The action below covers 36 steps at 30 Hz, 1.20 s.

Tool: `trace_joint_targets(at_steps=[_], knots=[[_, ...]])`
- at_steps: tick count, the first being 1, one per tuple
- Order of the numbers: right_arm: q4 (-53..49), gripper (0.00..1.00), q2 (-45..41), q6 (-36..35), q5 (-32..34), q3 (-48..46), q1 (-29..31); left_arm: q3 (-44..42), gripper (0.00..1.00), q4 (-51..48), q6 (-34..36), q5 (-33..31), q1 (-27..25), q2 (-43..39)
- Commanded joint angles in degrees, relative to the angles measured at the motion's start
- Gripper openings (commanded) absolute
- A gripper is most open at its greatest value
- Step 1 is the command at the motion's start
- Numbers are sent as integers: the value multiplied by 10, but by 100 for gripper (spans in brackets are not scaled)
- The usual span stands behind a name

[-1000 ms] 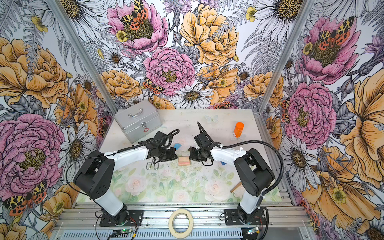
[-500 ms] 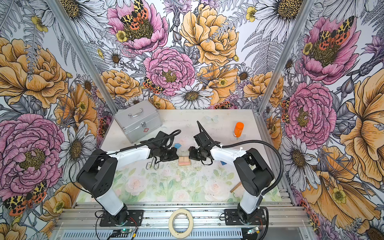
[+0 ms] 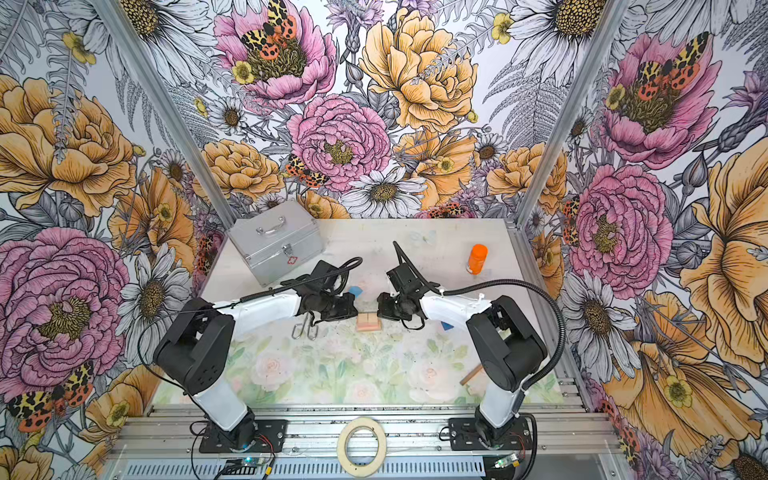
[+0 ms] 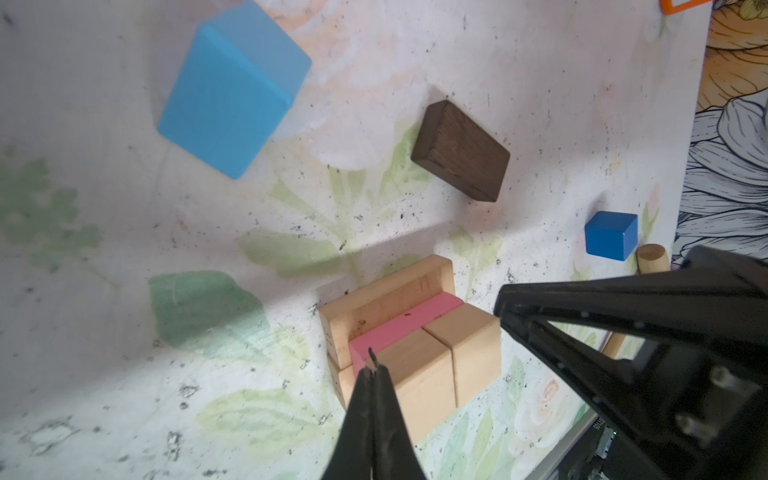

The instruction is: Build the wood block tower

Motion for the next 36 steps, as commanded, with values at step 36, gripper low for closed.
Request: trace_joint_targets(at_steps=[36], knots=[[7,0,-15,24,22,-6,9,-4,0,6,-9,11,-3,-19]])
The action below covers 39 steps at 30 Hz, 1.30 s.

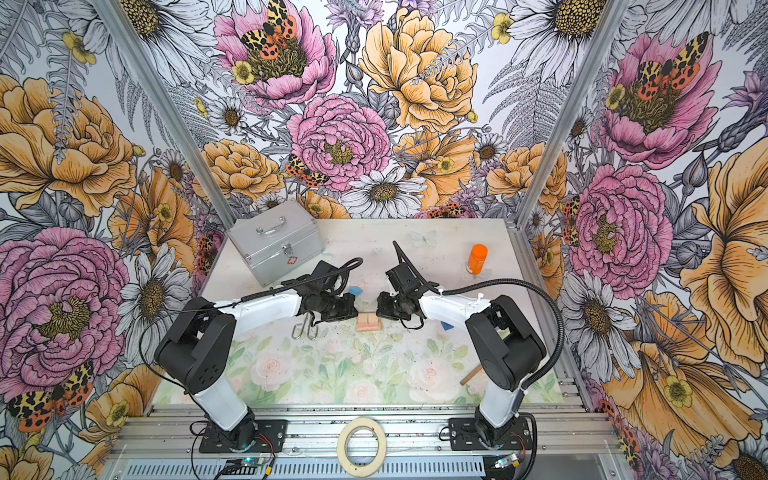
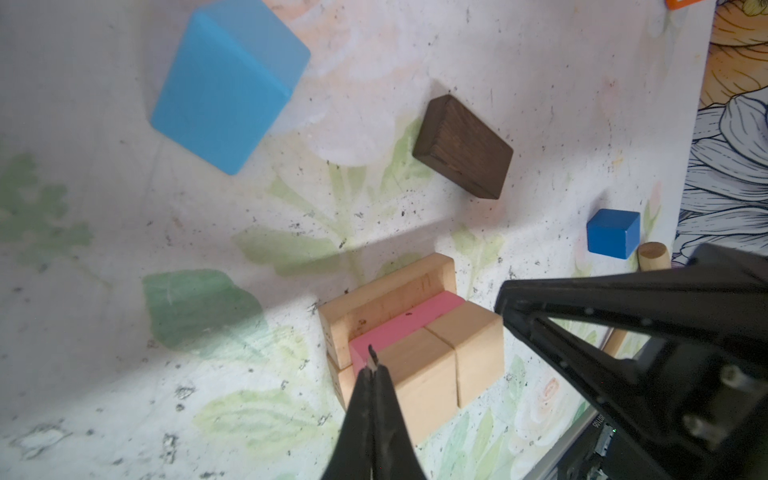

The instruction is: Build the wood block tower

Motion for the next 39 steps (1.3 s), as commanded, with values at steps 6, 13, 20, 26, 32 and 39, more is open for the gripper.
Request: trace_joint_targets(at_steps=[6,13,20,26,32,39], knots=[[7,0,-25,15,21,-15,3,-9,0,6,-10,8,-3,-26],[8,0,-29,16,19,-18,4,-18,0,7,-13,9,-2,-30],[7,0,-28,19,16,-17,9,-24,0,6,-16,7,-1,-34],[8,0,-29,21,16,-17,12,-22,0,7,-16,12,-4,-35],[8,0,-27,21,16,-18,16,-24,0,6,-21,15,-7,-30],[7,0,-28,21,16,-18,17,-23,0,6,-21,16,-15,-31]])
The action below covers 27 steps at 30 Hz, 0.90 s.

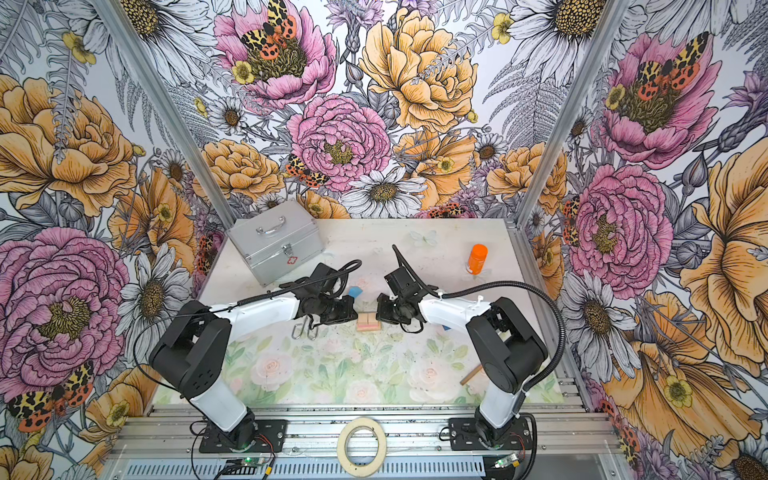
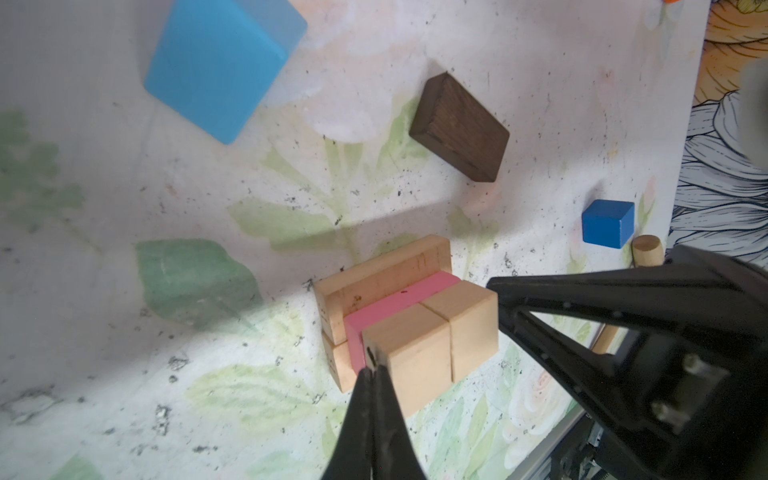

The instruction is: Build the wood block tower

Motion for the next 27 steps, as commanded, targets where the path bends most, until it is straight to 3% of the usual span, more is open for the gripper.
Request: trace_joint_targets(at_steps=[1,27], knots=[[6,0,-20,5,7,-2,4,-6,0,6,-9,15,-6,-11],[8,0,-12,5,7,-1,5,-14,0,2,-10,8,-5,-22]])
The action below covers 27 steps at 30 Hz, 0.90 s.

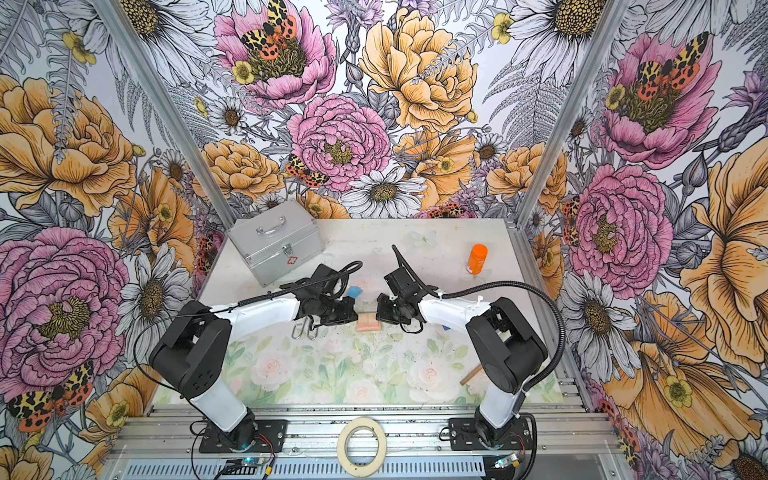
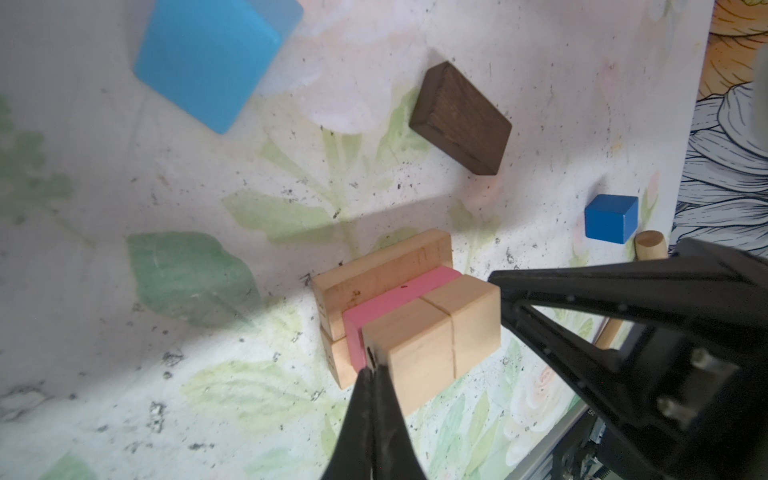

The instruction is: Build the wood block tower

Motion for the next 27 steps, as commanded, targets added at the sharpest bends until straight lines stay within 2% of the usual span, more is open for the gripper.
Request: trace_joint_targets(at_steps=[1,27], knots=[[8,0,-12,6,3,-1,5,-10,0,2,-10,6,-4,-22],[8,0,-11,5,5,0,5,-16,0,-1,-10,1,3,-40]])
